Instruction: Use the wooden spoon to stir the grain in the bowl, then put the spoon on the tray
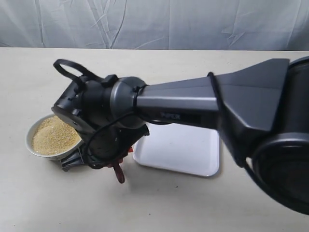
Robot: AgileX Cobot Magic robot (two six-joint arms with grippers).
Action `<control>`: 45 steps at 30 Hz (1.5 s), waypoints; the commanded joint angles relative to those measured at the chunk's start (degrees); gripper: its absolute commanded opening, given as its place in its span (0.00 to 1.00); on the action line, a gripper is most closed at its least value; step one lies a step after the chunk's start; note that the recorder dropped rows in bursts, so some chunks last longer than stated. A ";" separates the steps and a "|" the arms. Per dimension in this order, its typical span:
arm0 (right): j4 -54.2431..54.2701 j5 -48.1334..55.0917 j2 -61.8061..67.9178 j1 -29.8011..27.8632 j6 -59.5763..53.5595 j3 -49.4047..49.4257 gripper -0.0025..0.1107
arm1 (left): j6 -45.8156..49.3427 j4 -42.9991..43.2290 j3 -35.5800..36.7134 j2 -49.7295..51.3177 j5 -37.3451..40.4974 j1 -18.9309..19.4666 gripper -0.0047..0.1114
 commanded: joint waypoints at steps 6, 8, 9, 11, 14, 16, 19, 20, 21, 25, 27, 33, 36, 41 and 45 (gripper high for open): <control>-3.71 0.70 -11.44 -1.25 -13.87 -0.26 0.02 | -0.01 0.15 0.14 -0.21 -0.27 -0.07 0.04; -0.02 -0.70 -11.88 -1.25 -21.11 -0.26 0.02 | -0.01 0.15 0.14 -0.21 -0.27 -0.07 0.04; 2.15 -2.14 -11.75 -1.25 -26.97 -0.26 0.02 | -0.01 0.15 0.14 -0.21 -0.27 -0.07 0.04; 3.15 -5.17 -10.63 -1.25 -32.95 -0.26 0.02 | -0.01 0.15 0.14 -0.21 -0.27 -0.07 0.04; 3.44 -6.36 -7.99 -1.25 -39.02 -0.26 0.02 | -0.01 0.15 0.14 -0.21 -0.27 -0.07 0.04; 3.44 -6.49 -6.01 -1.25 -41.01 -0.26 0.02 | -0.01 0.15 0.14 -0.21 -0.27 -0.07 0.04; 3.31 -7.88 -4.73 -1.25 -40.61 -0.26 0.10 | -0.01 0.15 0.14 -0.21 -0.27 -0.07 0.04; 3.41 -8.29 -4.54 -1.25 -40.61 -0.26 0.16 | -0.01 0.15 0.14 -0.21 -0.27 -0.07 0.04; 3.41 -8.49 -4.57 -1.25 -40.61 -0.26 0.20 | -0.01 0.15 0.14 -0.21 -0.27 -0.07 0.04; 3.41 -10.07 -4.51 -1.25 -37.82 -0.26 0.32 | -0.01 0.15 0.14 -0.21 -0.27 -0.07 0.04; 3.30 -10.32 -4.51 -1.25 -36.44 -0.35 0.35 | -0.01 0.15 0.14 -0.21 -0.27 -0.07 0.04; 2.75 -4.40 -7.63 -1.35 -30.75 -3.87 0.44 | -0.01 0.15 0.14 -0.21 -0.27 -0.07 0.04; 2.20 -2.60 -10.40 -1.35 -23.82 -5.63 0.44 | -0.01 0.15 0.14 -0.21 -0.27 -0.07 0.04; 12.80 -2.23 -13.83 -3.33 -18.87 -5.89 0.44 | -0.01 0.15 0.14 -0.21 -0.27 -0.07 0.04; 22.79 -3.28 -14.72 -5.34 -21.67 -2.50 0.44 | -0.01 0.15 0.14 -0.21 -0.27 -0.07 0.04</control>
